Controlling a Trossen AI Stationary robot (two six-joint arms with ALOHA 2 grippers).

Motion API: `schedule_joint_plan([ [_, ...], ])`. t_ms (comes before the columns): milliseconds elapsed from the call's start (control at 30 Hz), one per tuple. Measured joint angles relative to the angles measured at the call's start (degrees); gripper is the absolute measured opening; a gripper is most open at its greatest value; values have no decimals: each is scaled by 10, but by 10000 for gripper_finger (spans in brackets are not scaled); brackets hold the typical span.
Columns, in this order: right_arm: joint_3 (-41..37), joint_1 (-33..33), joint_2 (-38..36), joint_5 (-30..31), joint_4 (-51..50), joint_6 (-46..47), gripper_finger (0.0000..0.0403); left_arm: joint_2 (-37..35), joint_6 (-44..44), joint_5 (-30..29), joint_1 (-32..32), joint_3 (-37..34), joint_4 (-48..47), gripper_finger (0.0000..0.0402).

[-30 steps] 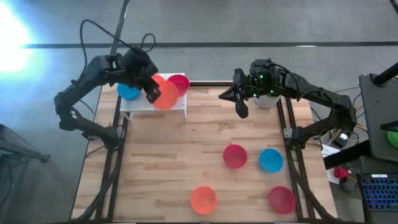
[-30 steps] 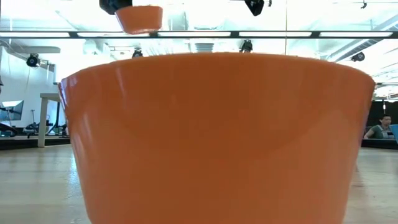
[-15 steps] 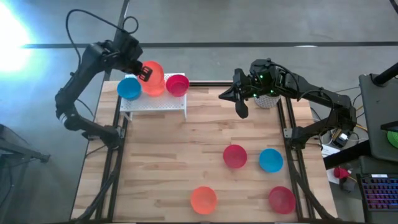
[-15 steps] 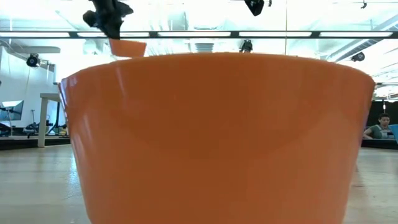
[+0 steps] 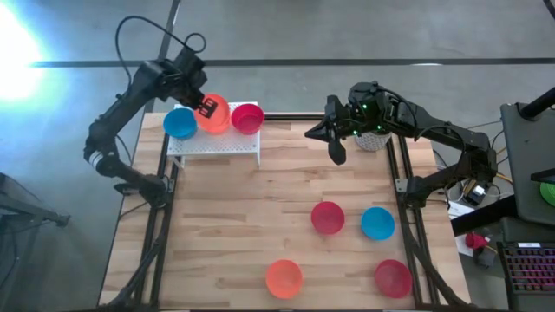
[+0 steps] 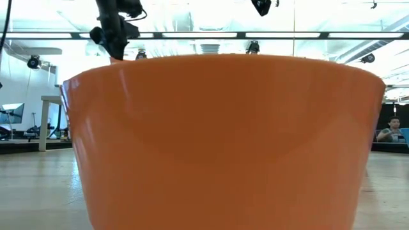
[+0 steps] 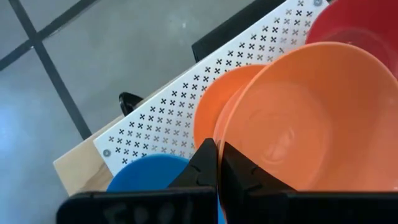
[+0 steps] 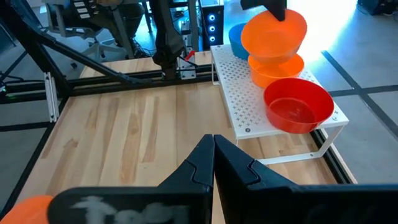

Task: Pick & Place Mini bowls
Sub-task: Stack the top orange bowl on top of the orange bowl on the shelf

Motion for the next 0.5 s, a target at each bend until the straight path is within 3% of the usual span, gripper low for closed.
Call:
schedule_joint_plan([
  [500, 0, 0, 0, 0, 0, -1, 8, 8, 0, -1, 5, -31, 33, 0],
])
